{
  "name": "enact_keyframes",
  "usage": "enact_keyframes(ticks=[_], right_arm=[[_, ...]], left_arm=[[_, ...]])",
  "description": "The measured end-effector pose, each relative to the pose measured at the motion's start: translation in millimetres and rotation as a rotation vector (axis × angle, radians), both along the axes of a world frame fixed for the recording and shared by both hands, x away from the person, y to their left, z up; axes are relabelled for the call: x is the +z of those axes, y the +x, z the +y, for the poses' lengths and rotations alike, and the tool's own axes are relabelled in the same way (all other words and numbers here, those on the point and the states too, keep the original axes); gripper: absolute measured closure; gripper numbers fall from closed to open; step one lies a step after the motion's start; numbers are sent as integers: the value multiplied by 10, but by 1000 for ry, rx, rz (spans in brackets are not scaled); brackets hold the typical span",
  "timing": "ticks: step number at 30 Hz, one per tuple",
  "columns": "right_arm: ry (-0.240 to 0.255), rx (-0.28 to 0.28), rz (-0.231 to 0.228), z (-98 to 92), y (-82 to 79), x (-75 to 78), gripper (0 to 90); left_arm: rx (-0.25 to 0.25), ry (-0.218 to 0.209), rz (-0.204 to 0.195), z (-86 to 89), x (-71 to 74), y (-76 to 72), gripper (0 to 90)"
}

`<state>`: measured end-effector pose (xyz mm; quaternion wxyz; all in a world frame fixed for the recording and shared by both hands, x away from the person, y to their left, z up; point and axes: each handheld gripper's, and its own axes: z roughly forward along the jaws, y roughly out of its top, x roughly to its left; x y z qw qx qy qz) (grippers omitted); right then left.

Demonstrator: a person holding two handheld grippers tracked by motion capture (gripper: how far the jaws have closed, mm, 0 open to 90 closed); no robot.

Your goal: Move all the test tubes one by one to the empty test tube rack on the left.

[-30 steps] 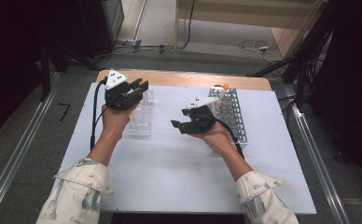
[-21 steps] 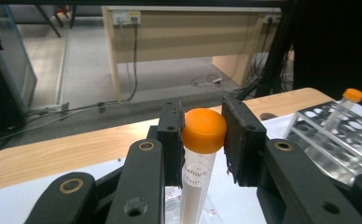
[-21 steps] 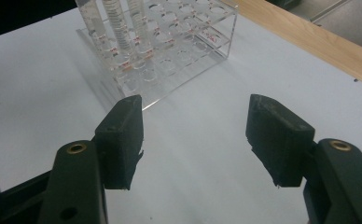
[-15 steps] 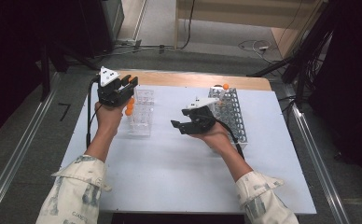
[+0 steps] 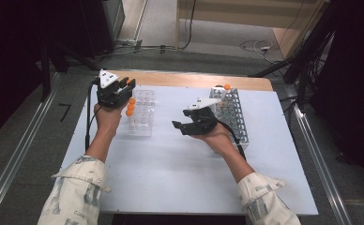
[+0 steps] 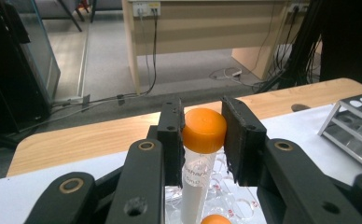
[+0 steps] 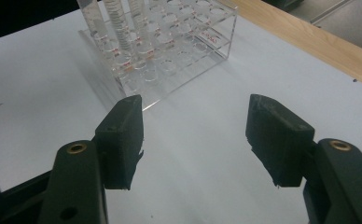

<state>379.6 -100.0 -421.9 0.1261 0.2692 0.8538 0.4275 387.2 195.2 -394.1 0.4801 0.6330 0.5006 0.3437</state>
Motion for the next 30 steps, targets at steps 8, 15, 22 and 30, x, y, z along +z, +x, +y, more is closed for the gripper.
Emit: enact_keyframes(ticks=[8, 15, 22, 30], right_arm=[[3, 0, -6, -21, 2, 8, 354], [3, -5, -1, -24, 4, -9, 354], [3, -4, -1, -22, 5, -15, 355], [5, -5, -2, -21, 3, -19, 355]], left_arm=[[-3, 9, 39, -11, -113, 26, 699], [-5, 14, 65, -11, -182, 32, 698], [-9, 16, 80, -9, -277, 21, 697], [-16, 7, 73, 0, -279, 13, 661]])
